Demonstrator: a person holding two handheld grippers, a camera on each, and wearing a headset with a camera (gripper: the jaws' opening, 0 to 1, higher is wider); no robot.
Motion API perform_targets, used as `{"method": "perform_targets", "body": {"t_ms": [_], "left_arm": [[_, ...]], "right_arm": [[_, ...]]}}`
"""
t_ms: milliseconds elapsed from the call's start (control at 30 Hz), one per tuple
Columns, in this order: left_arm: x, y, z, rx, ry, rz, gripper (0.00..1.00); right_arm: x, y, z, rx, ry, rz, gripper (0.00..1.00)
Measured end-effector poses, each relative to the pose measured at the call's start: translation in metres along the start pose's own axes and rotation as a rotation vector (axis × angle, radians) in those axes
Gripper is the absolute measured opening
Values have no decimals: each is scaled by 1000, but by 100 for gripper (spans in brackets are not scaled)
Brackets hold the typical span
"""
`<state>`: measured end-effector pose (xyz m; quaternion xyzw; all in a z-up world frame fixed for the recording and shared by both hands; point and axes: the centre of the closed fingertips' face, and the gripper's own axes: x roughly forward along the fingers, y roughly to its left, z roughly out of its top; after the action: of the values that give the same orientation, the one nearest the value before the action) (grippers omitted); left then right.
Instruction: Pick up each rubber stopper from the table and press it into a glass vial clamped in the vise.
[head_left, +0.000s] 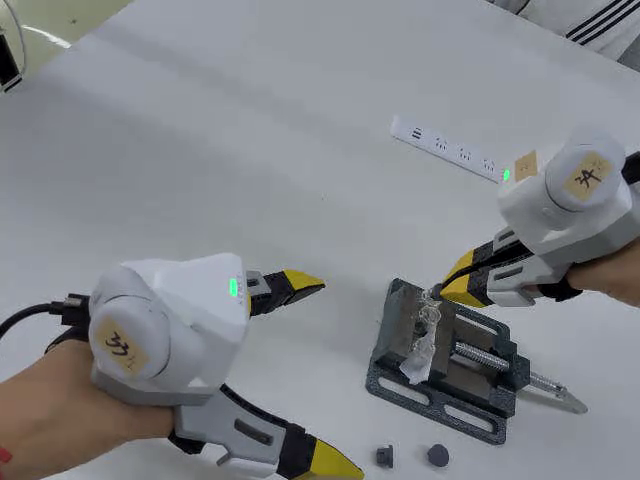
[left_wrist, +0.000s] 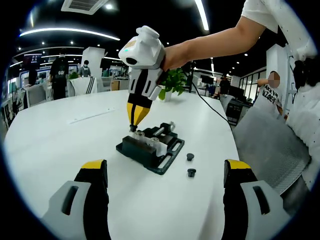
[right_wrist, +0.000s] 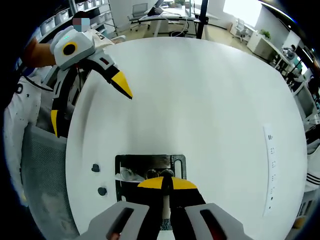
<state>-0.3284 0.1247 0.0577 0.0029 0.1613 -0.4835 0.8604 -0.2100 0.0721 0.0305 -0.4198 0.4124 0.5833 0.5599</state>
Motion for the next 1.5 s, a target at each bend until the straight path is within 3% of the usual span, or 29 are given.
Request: {"method": "perform_targets", "body": {"t_ms": [567, 1500], "left_arm": [[1, 2, 1, -2, -6, 4, 96], [2, 3, -3, 3, -3, 6, 97]], "right_arm": [[1, 2, 1, -38, 28, -9, 0], [4, 5, 0, -26, 66, 6, 0]]}}
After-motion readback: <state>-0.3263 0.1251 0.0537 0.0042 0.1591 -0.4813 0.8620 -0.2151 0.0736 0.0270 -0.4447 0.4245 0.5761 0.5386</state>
